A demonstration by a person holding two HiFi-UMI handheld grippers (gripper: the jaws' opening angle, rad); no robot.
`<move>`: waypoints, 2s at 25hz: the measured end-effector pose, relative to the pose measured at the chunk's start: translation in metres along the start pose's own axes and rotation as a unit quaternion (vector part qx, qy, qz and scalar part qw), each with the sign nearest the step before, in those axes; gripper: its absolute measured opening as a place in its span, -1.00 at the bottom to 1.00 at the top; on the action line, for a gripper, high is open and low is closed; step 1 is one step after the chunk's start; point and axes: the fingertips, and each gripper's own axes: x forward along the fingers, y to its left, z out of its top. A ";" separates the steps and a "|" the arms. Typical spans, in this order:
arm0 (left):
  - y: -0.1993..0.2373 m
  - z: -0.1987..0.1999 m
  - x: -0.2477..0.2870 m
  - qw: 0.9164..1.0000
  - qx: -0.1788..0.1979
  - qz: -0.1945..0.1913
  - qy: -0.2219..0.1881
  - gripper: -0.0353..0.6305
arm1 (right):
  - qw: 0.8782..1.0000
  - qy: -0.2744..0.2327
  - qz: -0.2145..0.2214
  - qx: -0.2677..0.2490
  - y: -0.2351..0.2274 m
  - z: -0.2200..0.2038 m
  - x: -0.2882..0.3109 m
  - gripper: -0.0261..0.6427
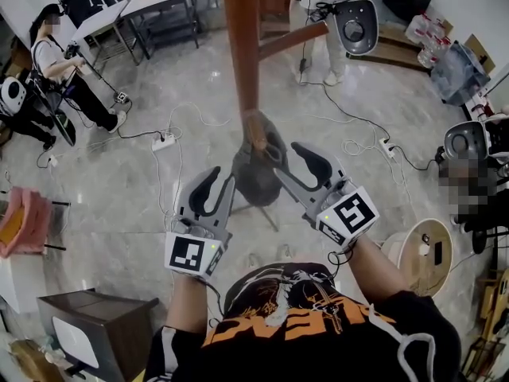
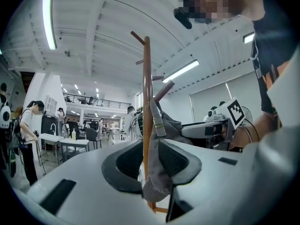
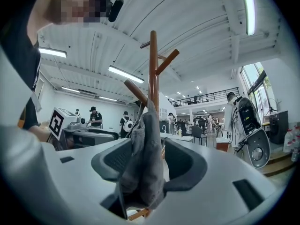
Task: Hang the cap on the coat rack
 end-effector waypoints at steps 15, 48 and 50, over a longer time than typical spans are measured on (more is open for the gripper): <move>-0.031 0.011 -0.043 1.000 0.002 -0.016 0.002 -0.65 | 1.000 0.000 0.017 -0.003 0.021 0.005 -0.062 -0.57; -0.039 0.077 -0.049 0.998 -0.027 -0.038 -0.033 -0.82 | 0.998 -0.051 0.031 -0.002 0.049 0.075 -0.059 -0.88; -0.041 0.079 -0.046 0.998 -0.029 -0.039 -0.034 -0.82 | 0.998 -0.051 0.032 -0.002 0.046 0.077 -0.059 -0.88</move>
